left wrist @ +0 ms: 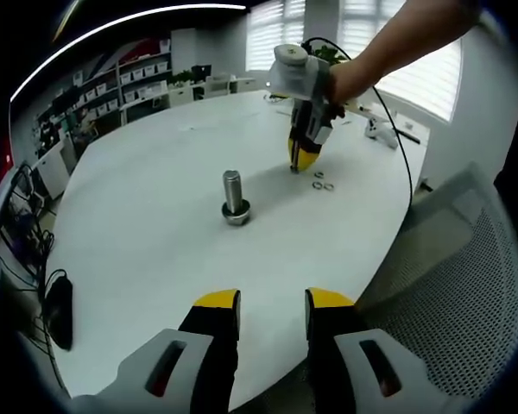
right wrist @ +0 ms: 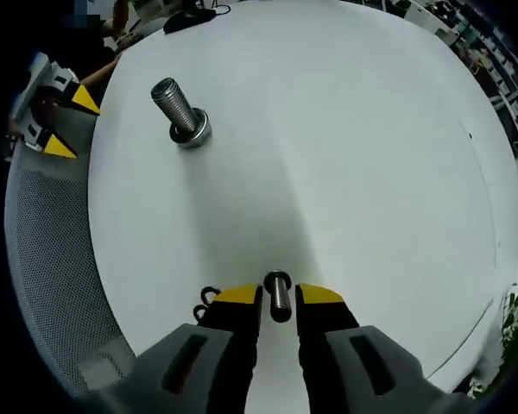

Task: Place the washer onto the threaded stud by aligning its center hole with the stud, sliding it down to the base, and recovering from edge contact or off-axis alignment until the washer reaches the visible bottom stop.

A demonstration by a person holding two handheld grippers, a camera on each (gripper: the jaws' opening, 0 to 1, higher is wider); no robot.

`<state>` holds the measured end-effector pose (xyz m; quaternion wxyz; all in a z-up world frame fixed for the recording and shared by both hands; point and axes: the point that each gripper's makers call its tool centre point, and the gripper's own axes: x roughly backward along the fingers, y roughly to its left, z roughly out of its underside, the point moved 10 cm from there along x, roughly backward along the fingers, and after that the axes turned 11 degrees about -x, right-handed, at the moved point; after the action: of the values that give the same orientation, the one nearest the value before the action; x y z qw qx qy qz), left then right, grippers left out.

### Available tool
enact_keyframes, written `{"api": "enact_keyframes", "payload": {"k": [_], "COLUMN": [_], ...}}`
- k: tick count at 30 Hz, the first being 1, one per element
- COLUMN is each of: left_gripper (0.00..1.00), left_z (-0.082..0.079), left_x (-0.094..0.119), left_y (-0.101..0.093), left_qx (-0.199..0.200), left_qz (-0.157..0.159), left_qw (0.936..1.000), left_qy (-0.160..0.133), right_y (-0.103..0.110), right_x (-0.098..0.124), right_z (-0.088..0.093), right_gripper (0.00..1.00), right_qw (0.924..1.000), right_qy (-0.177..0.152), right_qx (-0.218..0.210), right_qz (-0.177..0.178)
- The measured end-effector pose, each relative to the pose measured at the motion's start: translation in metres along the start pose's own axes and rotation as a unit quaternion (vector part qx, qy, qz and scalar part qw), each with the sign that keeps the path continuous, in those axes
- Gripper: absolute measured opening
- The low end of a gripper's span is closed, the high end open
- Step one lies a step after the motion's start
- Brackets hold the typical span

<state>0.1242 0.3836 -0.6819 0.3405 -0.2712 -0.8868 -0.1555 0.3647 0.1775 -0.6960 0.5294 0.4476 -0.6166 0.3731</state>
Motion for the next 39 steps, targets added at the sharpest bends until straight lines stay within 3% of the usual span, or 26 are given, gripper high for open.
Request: {"api": "enact_keyframes", "payload": {"k": [12, 23, 39], "left_gripper": [0.28, 0.28, 0.28], "left_z": [0.000, -0.001, -0.002], "left_x": [0.000, 0.001, 0.001], "left_y": [0.001, 0.000, 0.000], "left_qx": [0.001, -0.005, -0.005], "left_qz": [0.000, 0.004, 0.003], "left_qw": [1.0000, 1.0000, 0.9999], "left_qy": [-0.003, -0.007, -0.011], "right_y": [0.001, 0.007, 0.016], "right_x": [0.009, 0.003, -0.002], "right_z": [0.017, 0.041, 0.037], "right_gripper": [0.24, 0.28, 0.23], "right_qw": [0.9998, 0.9993, 0.9992], "right_qy": [-0.002, 0.007, 0.003], "right_qx": [-0.012, -0.036, -0.040], "right_qz": [0.012, 0.009, 0.006]}}
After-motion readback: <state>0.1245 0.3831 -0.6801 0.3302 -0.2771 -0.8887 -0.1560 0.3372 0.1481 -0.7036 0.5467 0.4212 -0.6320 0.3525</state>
